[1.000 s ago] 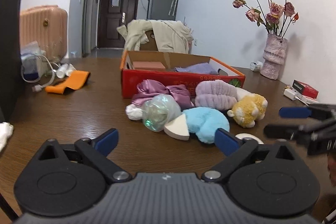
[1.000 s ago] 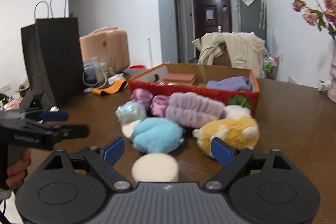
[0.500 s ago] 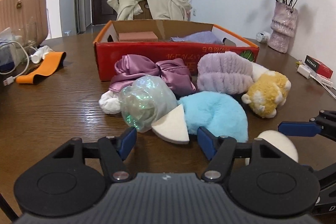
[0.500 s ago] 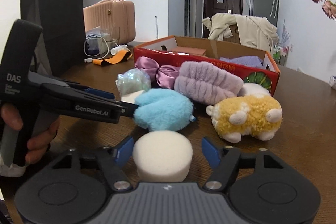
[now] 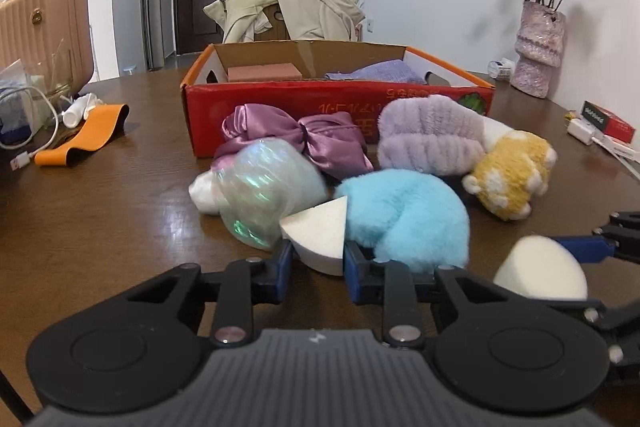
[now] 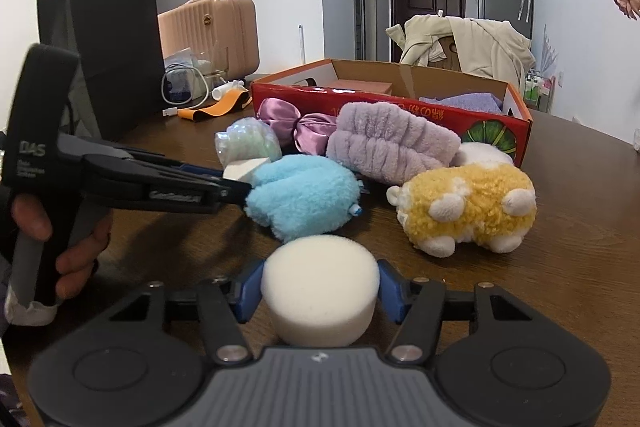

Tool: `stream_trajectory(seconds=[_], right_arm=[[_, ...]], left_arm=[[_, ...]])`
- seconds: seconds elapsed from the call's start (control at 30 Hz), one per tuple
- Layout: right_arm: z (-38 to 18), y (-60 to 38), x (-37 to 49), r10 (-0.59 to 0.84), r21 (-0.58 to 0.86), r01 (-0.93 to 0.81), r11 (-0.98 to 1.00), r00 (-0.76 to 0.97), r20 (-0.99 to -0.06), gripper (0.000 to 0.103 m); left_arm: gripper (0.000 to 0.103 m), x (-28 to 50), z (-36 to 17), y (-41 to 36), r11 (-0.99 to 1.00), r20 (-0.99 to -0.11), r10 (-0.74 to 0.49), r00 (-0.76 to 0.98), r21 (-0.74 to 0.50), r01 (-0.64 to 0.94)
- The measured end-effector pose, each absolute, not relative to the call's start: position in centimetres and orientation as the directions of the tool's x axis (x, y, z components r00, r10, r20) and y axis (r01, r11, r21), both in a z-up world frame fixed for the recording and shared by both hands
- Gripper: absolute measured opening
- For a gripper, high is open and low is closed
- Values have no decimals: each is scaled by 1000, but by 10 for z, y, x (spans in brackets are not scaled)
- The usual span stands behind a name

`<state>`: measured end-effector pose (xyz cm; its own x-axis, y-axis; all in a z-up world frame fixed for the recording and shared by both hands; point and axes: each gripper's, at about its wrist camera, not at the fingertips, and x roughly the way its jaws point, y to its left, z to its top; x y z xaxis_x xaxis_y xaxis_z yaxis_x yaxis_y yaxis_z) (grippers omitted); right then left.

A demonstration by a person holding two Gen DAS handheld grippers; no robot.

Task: Organize soft objects
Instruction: 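Lower the round sponge into the box with the right gripper while the left drops the wedge in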

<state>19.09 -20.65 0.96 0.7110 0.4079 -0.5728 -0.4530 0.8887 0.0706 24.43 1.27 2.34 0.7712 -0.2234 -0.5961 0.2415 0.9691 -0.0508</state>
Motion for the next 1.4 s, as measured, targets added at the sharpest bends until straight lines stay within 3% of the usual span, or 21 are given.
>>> stream_trajectory(seconds=[0.4, 0.7, 0.8, 0.93, 1.13, 1.17, 1.27, 1.4], right_arm=[[21, -208, 155, 434, 71, -469, 880, 735, -521, 58], [71, -214, 173, 476, 43, -509, 860, 767, -431, 58], [105, -216, 215, 484, 35, -515, 856, 777, -402, 58], [133, -214, 314, 478, 78, -495, 865, 768, -426, 58], [112, -192, 496, 387, 164, -365, 916, 704, -596, 58], [104, -188, 518, 373, 178, -340, 924, 691, -619, 58], [84, -176, 567, 349, 208, -283, 936, 682, -643, 60], [69, -169, 597, 384, 276, -268, 923, 651, -655, 65]], left_arm=[[26, 169, 47, 22, 963, -533, -258, 806, -71, 261], [27, 212, 107, 39, 949, -424, -297, 855, -37, 312], [27, 268, 132, 42, 932, -413, -340, 845, -33, 360], [27, 366, 133, 37, 923, -505, -333, 796, -2, 385], [28, 464, 97, 29, 938, -639, -232, 733, 54, 343], [31, 471, 93, 30, 936, -645, -237, 726, 47, 348], [53, 487, 85, 37, 945, -657, -233, 717, 20, 326], [54, 496, 85, 49, 952, -651, -255, 715, -41, 302]])
